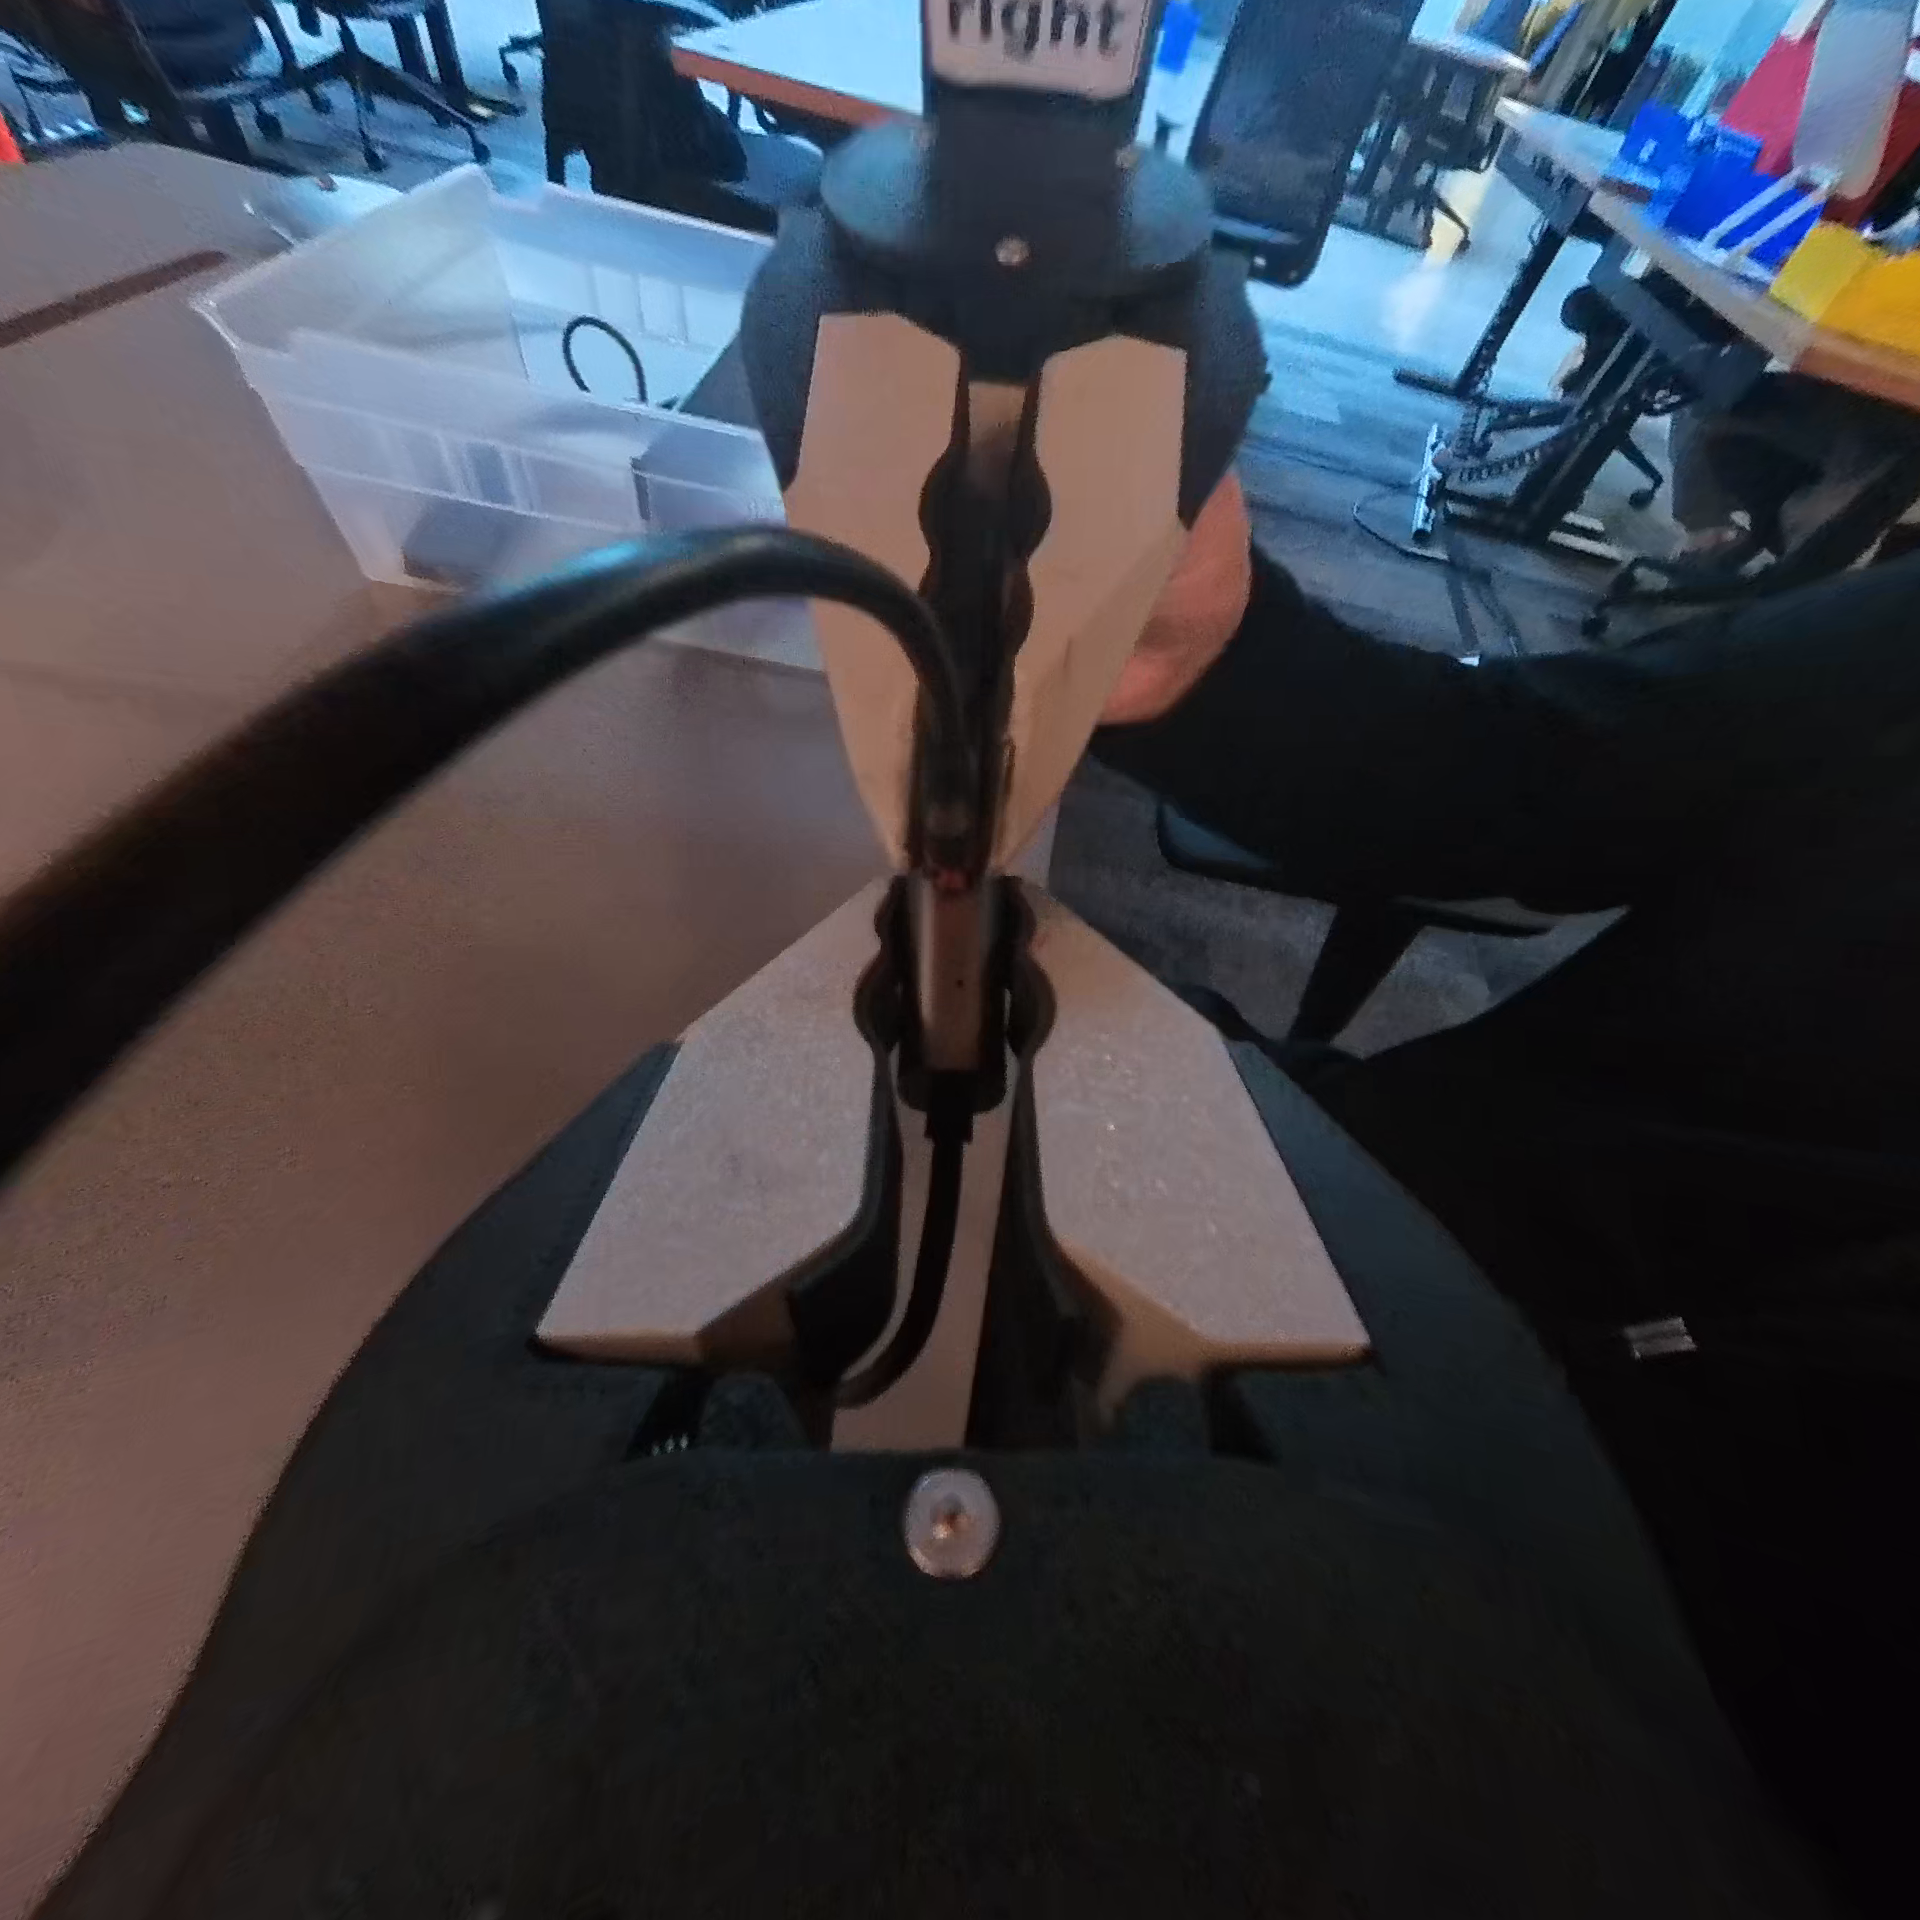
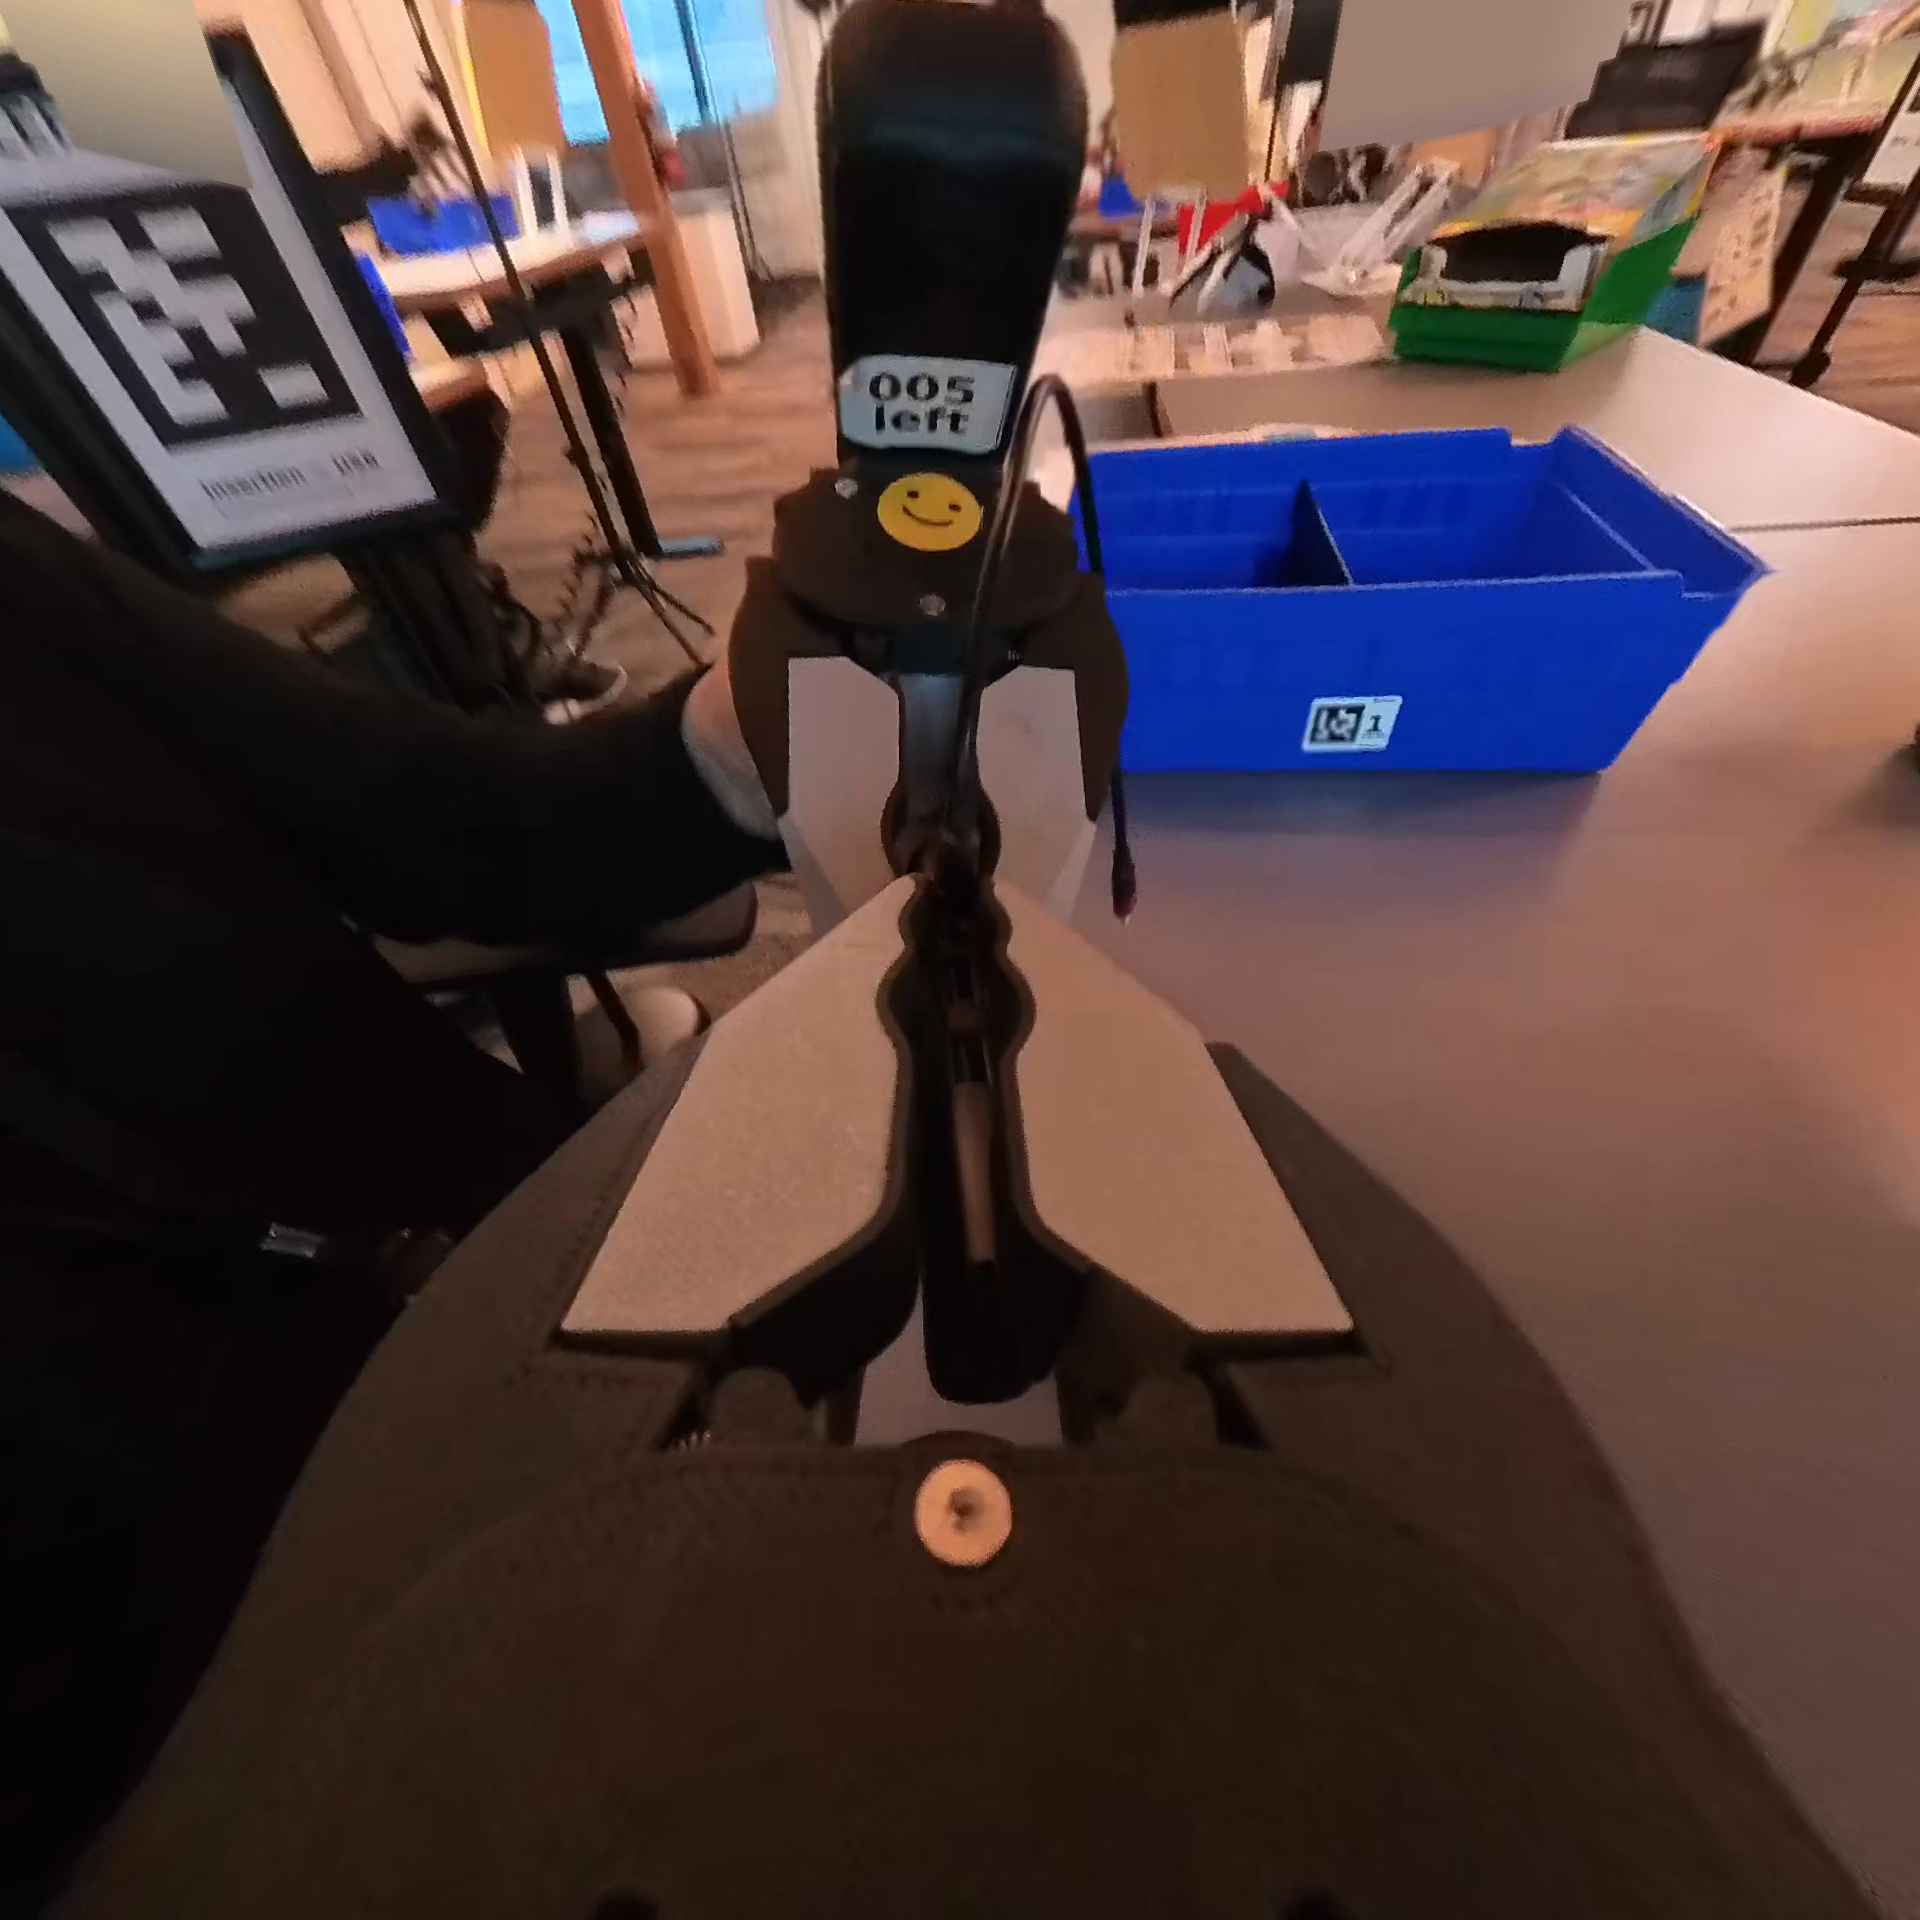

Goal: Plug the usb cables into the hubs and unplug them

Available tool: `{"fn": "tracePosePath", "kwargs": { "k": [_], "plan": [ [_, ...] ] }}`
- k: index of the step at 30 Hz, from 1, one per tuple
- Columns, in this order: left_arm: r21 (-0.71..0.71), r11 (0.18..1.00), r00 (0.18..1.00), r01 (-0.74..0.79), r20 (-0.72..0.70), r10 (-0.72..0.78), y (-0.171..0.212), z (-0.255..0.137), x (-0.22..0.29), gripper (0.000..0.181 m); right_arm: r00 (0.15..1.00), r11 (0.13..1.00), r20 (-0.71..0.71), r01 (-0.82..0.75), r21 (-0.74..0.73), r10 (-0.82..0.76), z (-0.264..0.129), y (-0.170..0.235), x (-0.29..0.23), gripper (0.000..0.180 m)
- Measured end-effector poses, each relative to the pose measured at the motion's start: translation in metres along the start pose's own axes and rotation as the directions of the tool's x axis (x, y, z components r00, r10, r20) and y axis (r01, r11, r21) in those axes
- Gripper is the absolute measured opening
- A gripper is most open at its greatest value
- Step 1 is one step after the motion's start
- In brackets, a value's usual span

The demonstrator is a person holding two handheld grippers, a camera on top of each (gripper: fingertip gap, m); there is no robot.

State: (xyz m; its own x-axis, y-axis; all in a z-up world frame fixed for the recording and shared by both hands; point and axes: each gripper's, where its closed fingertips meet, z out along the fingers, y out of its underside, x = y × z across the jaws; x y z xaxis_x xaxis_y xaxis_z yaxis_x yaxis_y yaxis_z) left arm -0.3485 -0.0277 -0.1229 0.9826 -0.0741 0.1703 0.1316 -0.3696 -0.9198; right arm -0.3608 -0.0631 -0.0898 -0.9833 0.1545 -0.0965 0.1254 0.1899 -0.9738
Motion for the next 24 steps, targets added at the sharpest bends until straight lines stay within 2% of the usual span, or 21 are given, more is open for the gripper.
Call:
{"fn": "tracePosePath", "kwargs": {
  "k": [7,16,18,24],
  "plan": [
    [0.026,1.0,1.0,-0.001,0.021,0.001,-0.007,-0.014,-0.004,0.014,0.997,0.981,0.034,-0.075,0.179,0.07,0.006,-0.012,0.005,0.004],
    [0.056,0.998,0.999,-0.017,0.049,0.014,-0.016,-0.025,-0.004,0.015,0.979,0.93,0.117,-0.197,0.312,0.168,0.007,-0.025,0.004,0.003],
    [0.046,0.999,0.998,-0.014,0.059,0.011,-0.016,-0.027,-0.005,0.015,0.975,0.93,0.128,-0.214,0.3,0.183,0.009,-0.026,0.004,0.004],
    [-0.041,0.997,0.995,-0.065,0.073,0.067,-0.012,-0.026,0.006,0.015,0.997,0.989,0.048,-0.07,0.127,0.064,0.007,-0.022,-0.008,0.005]
  ]
}}
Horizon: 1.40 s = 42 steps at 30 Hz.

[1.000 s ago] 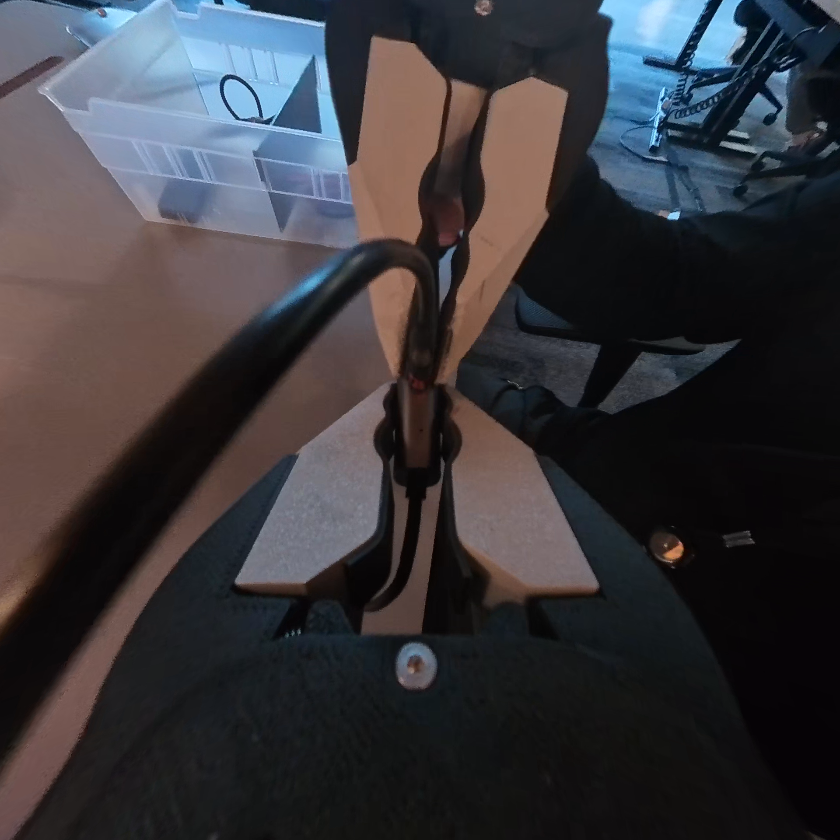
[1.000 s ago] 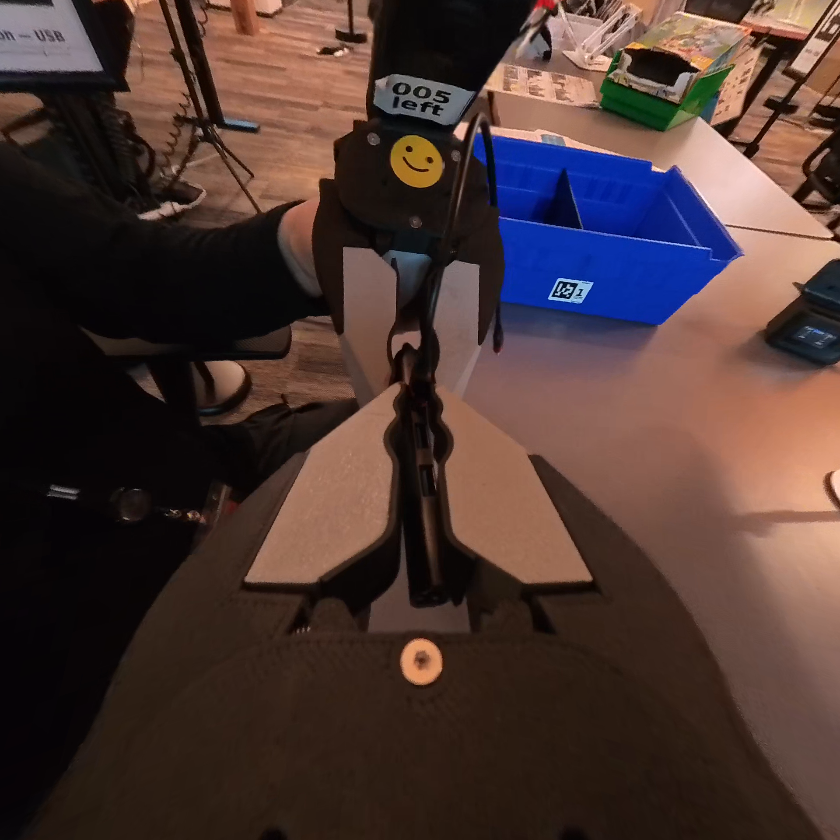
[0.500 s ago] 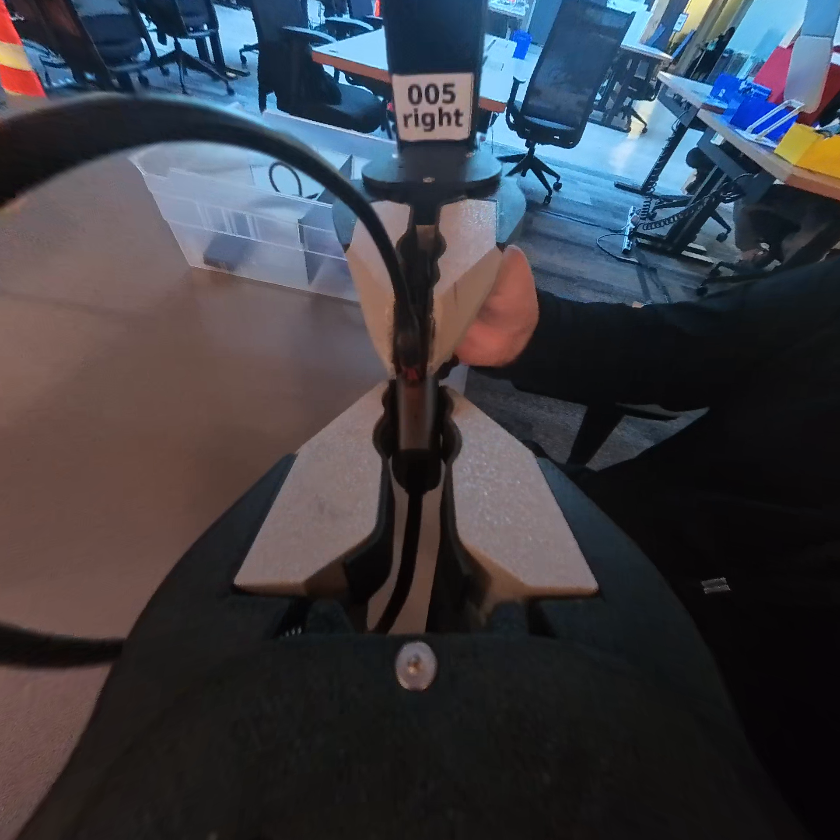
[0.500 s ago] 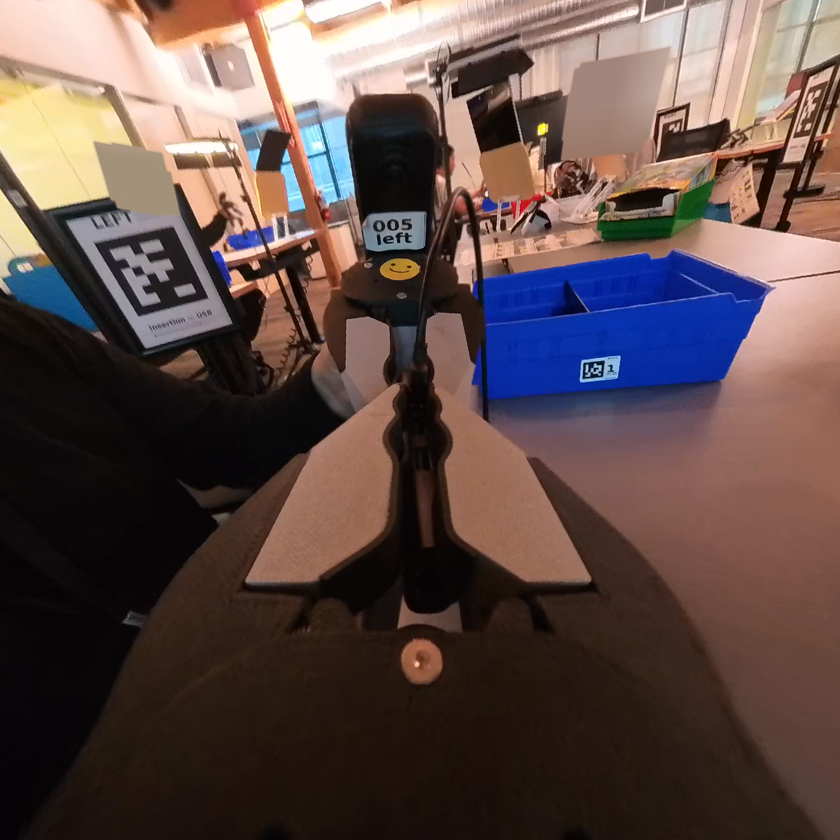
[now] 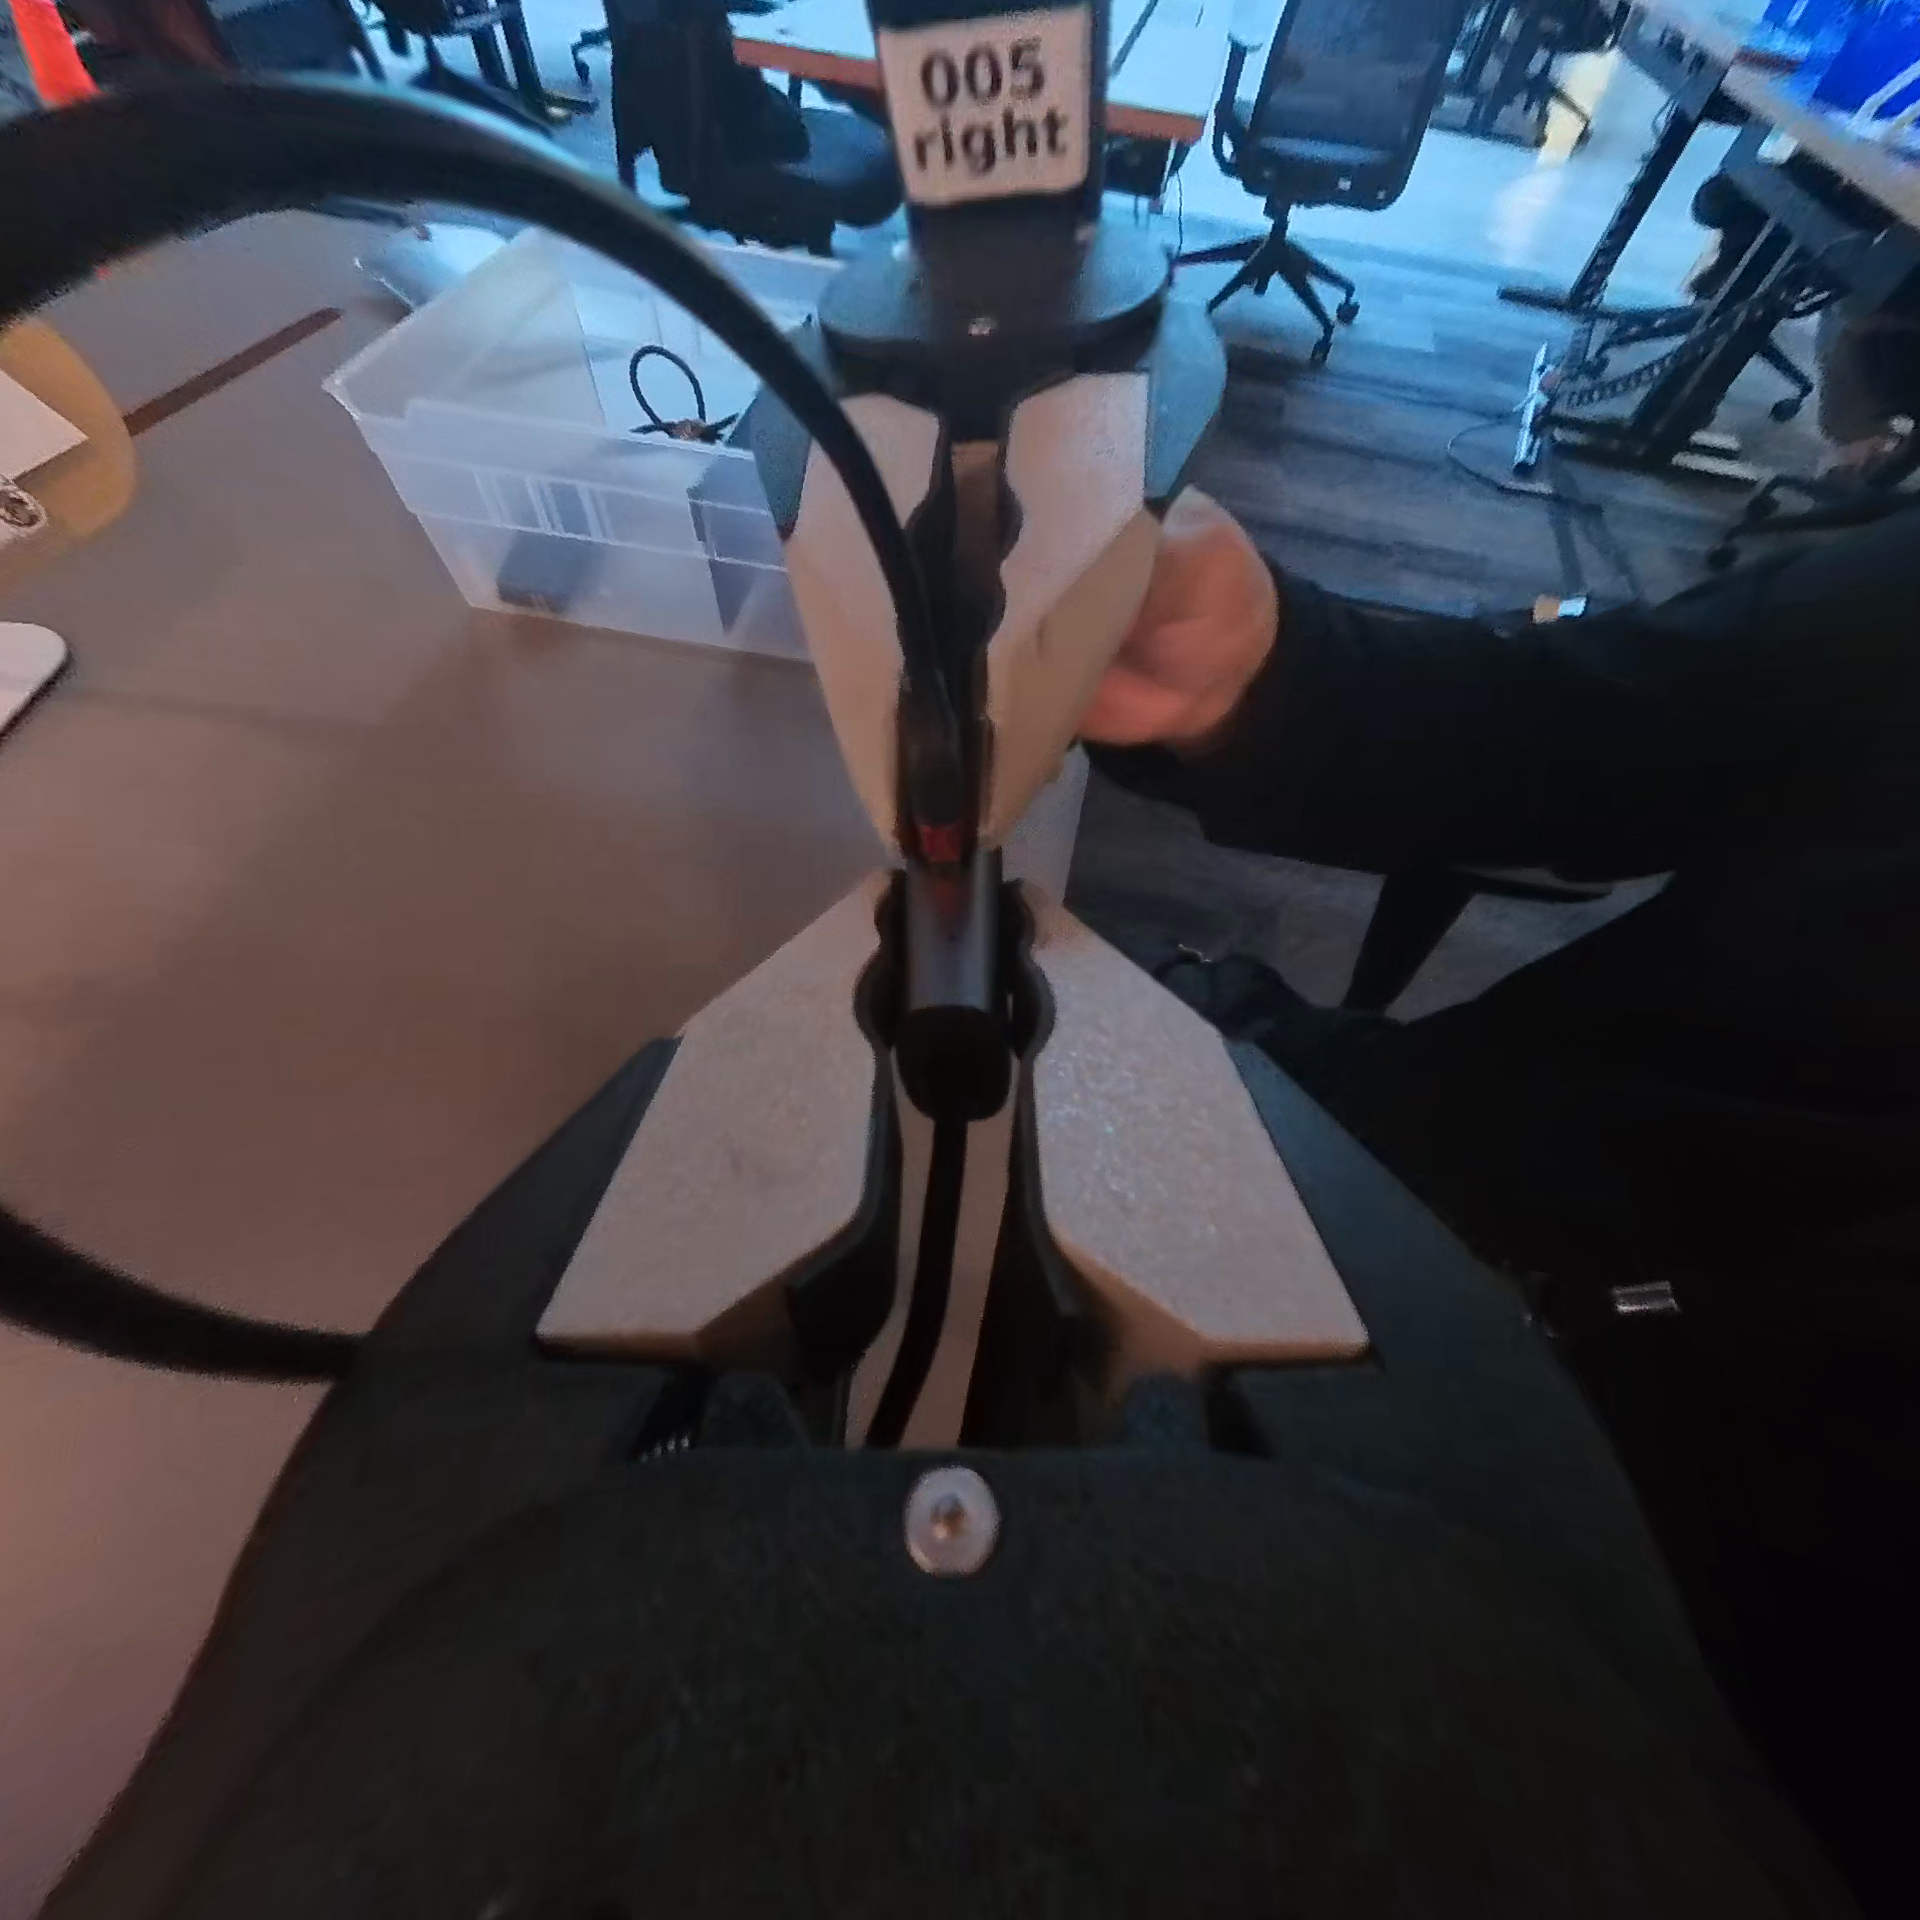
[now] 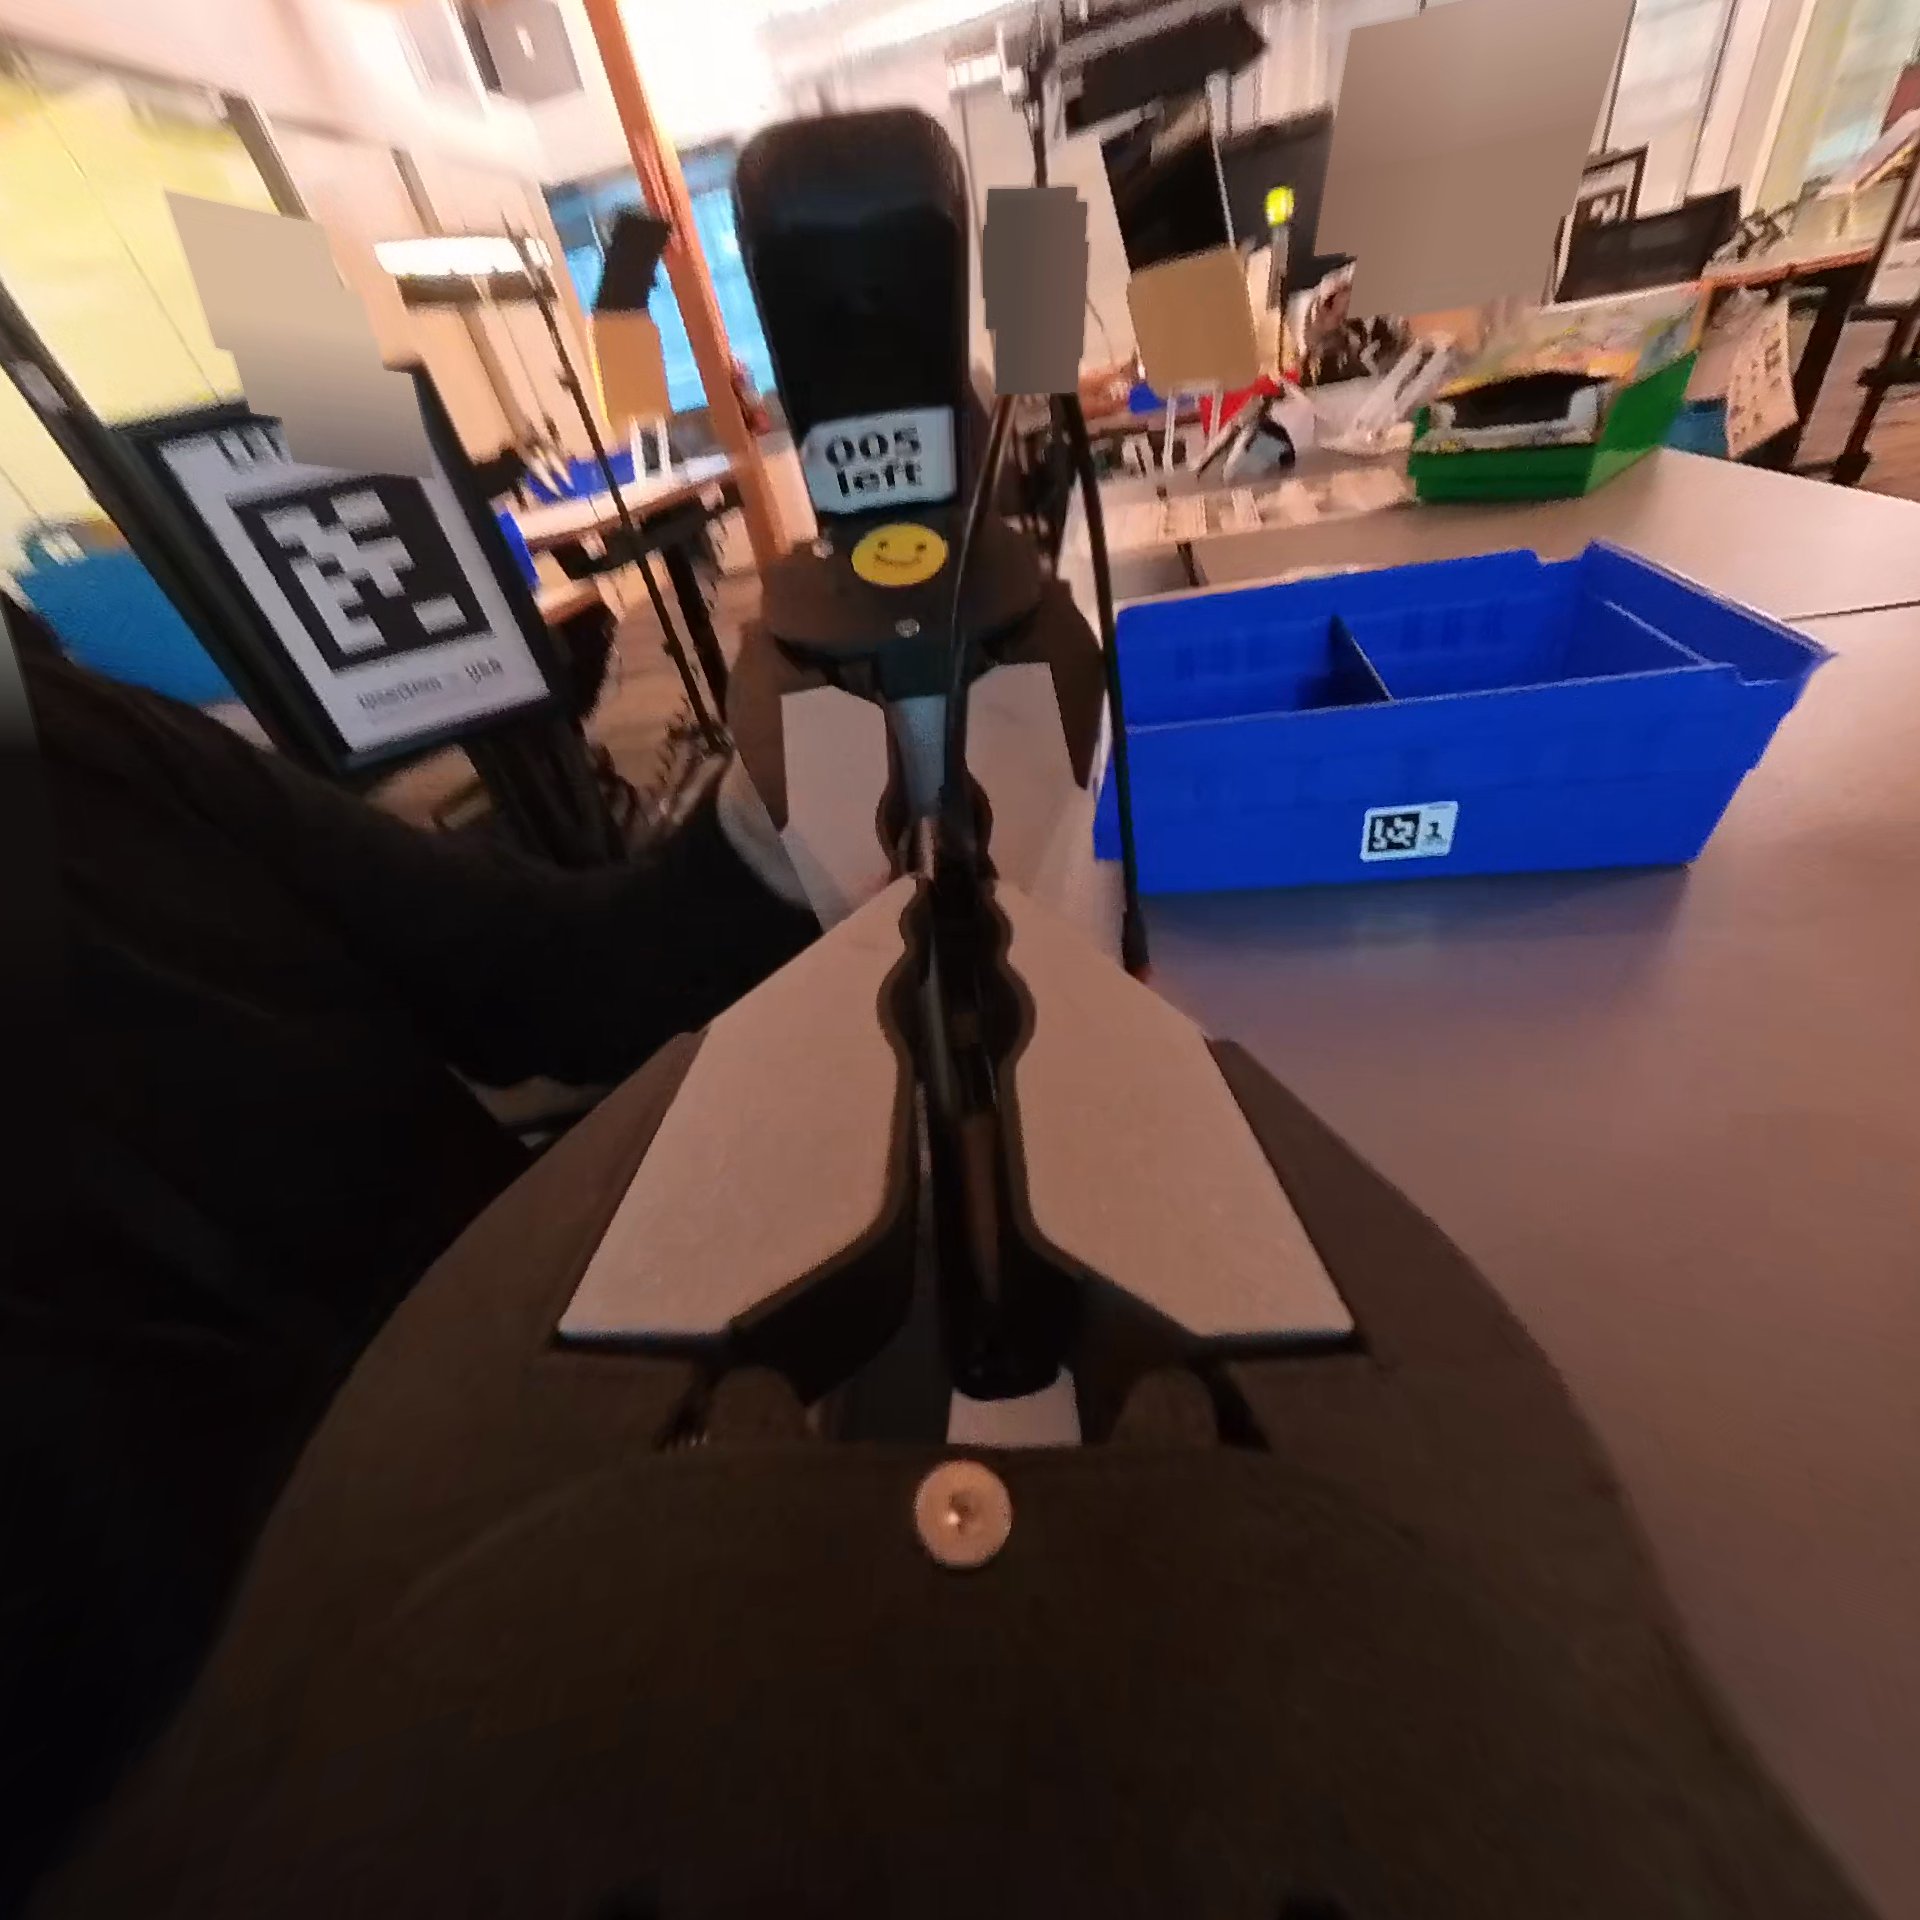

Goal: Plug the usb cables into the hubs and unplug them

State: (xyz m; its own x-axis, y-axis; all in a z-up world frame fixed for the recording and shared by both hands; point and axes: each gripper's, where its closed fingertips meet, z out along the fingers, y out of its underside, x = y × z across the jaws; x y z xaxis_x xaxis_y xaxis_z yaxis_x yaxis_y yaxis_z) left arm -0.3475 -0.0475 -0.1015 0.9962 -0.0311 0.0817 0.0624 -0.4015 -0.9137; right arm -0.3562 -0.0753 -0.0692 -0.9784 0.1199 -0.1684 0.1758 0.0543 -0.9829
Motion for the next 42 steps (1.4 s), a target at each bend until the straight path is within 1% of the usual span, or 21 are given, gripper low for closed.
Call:
{"fn": "tracePosePath", "kwargs": {
  "k": [2,5,12,17,21,23,26,29,34,36,38,42],
  "plan": [
    [-0.014,1.0,1.0,-0.011,0.004,0.011,0.001,0.002,0.002,0.014,0.999,0.998,-0.021,0.029,-0.05,-0.03,-0.002,0.002,-0.001,0.005],
    [-0.025,0.999,0.999,-0.028,0.03,0.029,0.002,0.006,0.0,0.015,0.996,0.993,-0.071,0.053,-0.105,-0.061,-0.006,0.005,0.003,0.013],
    [-0.051,0.996,0.996,-0.07,0.057,0.073,0.003,0.01,0.001,0.014,0.993,0.982,-0.073,0.083,-0.172,-0.097,-0.012,0.009,0.002,0.013],
    [-0.054,0.996,0.996,-0.074,0.036,0.076,0.004,0.013,0.004,0.015,0.991,0.972,-0.039,0.12,-0.202,-0.13,-0.014,0.012,-0.004,0.007],
    [-0.067,0.995,0.997,-0.074,0.032,0.077,0.007,0.014,0.003,0.015,0.975,0.953,-0.059,0.197,-0.232,-0.216,-0.015,0.015,-0.003,0.005],
    [-0.039,0.998,0.998,-0.055,0.004,0.055,0.005,0.011,0.003,0.015,0.97,0.956,-0.069,0.216,-0.197,-0.233,-0.012,0.011,-0.004,0.005],
    [0.057,0.998,0.999,0.008,-0.043,-0.005,-0.003,0.009,0.005,0.014,0.978,0.976,-0.062,0.19,-0.103,-0.197,-0.01,0.004,-0.003,0.004],
    [0.117,0.993,1.0,0.007,-0.028,-0.004,-0.011,0.011,0.004,0.015,0.99,0.991,-0.028,0.137,0.009,-0.137,-0.013,-0.003,-0.003,0.004],
    [0.126,0.991,0.999,0.04,-0.034,-0.036,-0.009,0.005,-0.002,0.014,0.998,0.989,-0.008,0.056,0.14,-0.055,-0.009,-0.006,0.004,0.003],
    [0.119,0.992,0.999,0.049,-0.025,-0.047,-0.007,0.003,-0.005,0.015,1.0,0.981,0.02,-0.001,0.193,-0.003,-0.008,-0.005,0.008,0.002],
    [0.143,0.988,0.998,0.056,-0.017,-0.055,-0.01,0.002,-0.008,0.015,0.998,0.967,0.05,-0.052,0.248,0.041,-0.009,-0.007,0.01,0.003],
    [0.15,0.987,0.999,0.054,-0.011,-0.053,-0.011,0.0,-0.009,0.015,0.993,0.948,0.086,-0.104,0.3,0.081,-0.009,-0.009,0.011,0.003]
  ]
}}
